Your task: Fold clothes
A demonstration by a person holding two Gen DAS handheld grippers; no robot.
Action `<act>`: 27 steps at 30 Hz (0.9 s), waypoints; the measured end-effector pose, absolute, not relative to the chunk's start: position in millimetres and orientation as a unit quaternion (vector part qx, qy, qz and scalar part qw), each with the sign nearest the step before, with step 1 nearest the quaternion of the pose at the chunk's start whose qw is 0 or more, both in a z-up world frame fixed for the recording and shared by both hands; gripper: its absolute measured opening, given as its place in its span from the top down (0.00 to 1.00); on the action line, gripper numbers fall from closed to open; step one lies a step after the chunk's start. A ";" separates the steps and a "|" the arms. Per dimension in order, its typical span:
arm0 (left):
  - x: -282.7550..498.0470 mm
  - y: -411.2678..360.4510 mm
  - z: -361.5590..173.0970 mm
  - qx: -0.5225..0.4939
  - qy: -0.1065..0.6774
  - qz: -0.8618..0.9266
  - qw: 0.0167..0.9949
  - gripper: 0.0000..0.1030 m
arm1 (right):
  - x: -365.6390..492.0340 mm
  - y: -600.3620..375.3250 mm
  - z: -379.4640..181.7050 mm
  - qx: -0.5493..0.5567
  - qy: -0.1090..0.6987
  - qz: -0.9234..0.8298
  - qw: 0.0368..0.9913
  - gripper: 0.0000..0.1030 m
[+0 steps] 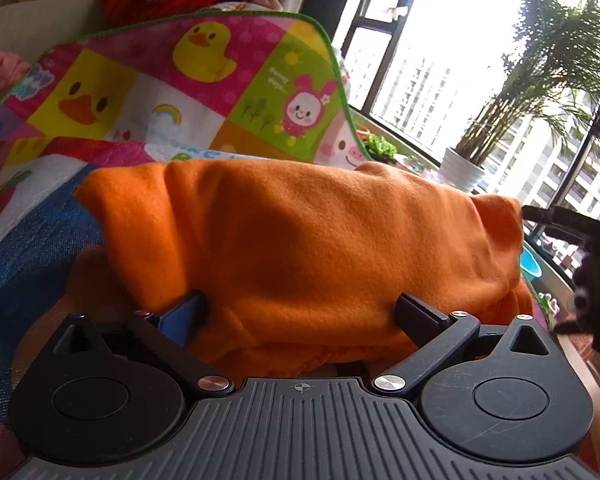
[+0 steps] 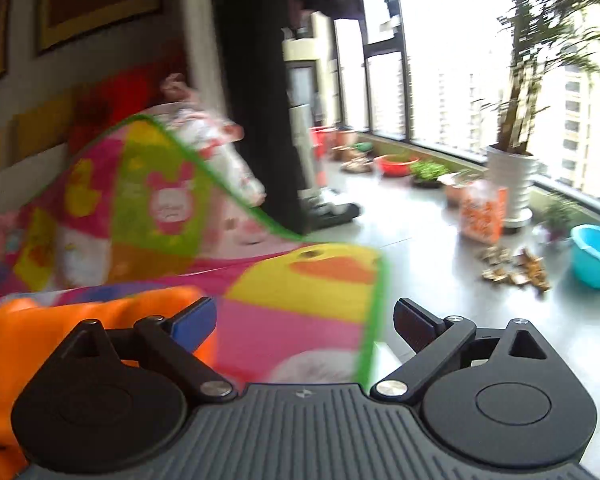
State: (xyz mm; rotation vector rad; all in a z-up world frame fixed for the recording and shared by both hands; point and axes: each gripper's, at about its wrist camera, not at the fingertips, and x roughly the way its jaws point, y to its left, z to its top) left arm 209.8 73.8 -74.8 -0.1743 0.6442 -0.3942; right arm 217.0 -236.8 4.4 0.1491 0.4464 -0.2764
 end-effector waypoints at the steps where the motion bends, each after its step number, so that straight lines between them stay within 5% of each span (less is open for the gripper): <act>1: 209.0 72.6 -75.1 -0.081 0.312 -0.190 0.927 0.00 | 221.7 -245.2 -0.5 0.068 0.220 -0.147 0.962 0.07; 10: 206.5 67.4 -76.7 -0.063 0.304 -0.177 0.934 0.00 | 260.3 -224.9 2.9 0.023 0.179 -0.139 0.974 0.03; 21: 205.9 71.8 -78.1 -0.063 0.302 -0.176 0.935 0.00 | 236.5 -239.8 24.1 0.128 0.090 -0.108 0.982 0.00; 27: 205.6 77.9 -77.0 -0.071 0.300 -0.178 0.935 0.00 | 187.5 -205.4 15.9 0.166 0.142 -0.030 0.975 0.00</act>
